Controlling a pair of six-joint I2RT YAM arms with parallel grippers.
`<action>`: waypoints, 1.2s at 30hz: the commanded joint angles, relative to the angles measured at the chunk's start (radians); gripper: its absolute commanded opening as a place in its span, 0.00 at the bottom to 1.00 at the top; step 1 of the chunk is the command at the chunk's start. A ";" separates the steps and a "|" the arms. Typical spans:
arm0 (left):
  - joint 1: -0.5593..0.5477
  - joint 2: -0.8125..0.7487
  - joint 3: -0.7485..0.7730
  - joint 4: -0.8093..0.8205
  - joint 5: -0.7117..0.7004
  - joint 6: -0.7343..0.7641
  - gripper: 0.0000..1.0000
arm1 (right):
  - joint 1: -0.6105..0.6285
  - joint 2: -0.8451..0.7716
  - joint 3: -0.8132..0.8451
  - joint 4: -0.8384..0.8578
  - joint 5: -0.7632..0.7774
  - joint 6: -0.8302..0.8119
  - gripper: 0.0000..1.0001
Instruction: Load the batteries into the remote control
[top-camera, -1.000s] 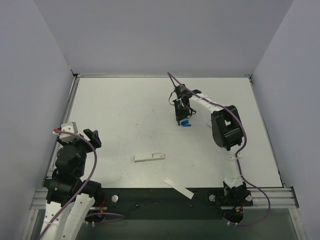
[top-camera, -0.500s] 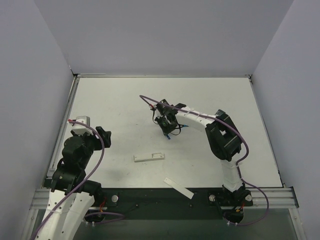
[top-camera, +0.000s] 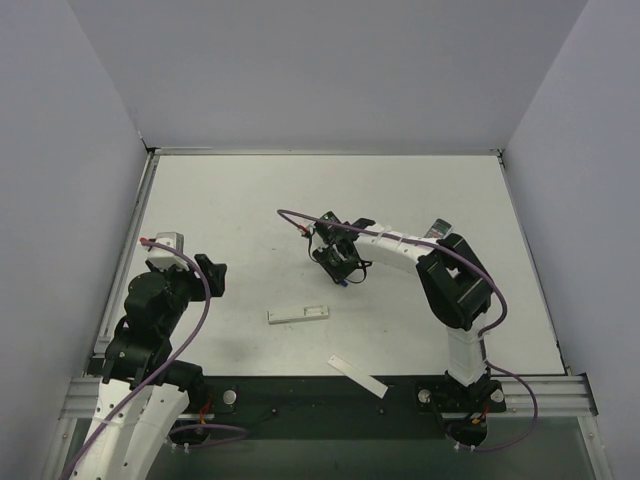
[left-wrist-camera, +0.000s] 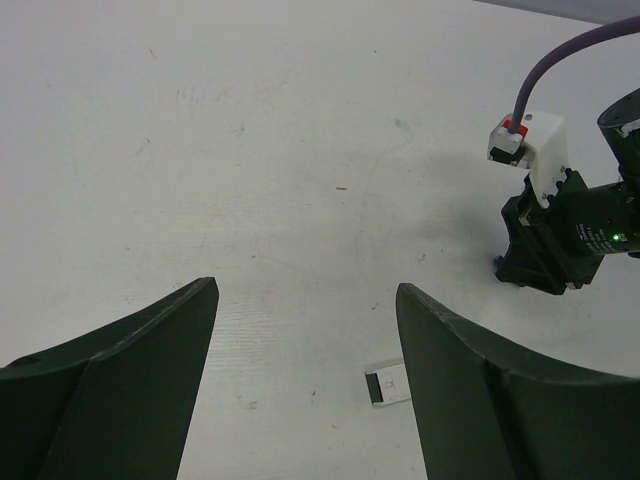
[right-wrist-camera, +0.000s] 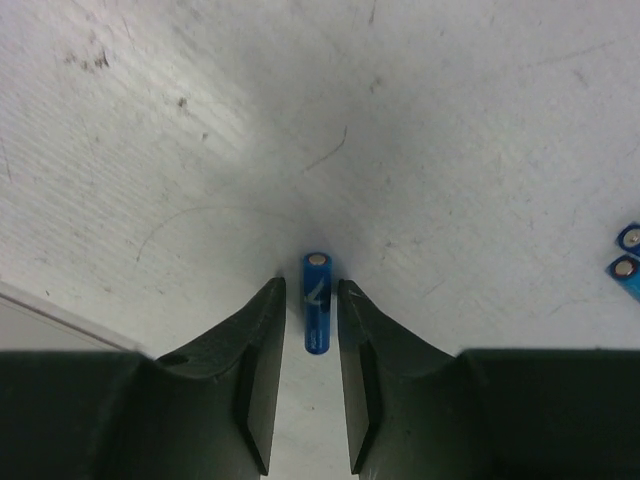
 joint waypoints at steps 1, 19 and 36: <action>0.003 0.009 0.002 0.054 0.023 0.003 0.82 | 0.008 -0.089 -0.069 -0.068 0.018 0.001 0.24; 0.003 0.031 0.000 0.041 0.047 -0.014 0.82 | -0.023 -0.119 -0.160 0.010 -0.029 0.009 0.26; -0.139 0.282 -0.143 0.063 0.181 -0.348 0.82 | -0.027 -0.180 -0.168 0.013 -0.060 -0.006 0.00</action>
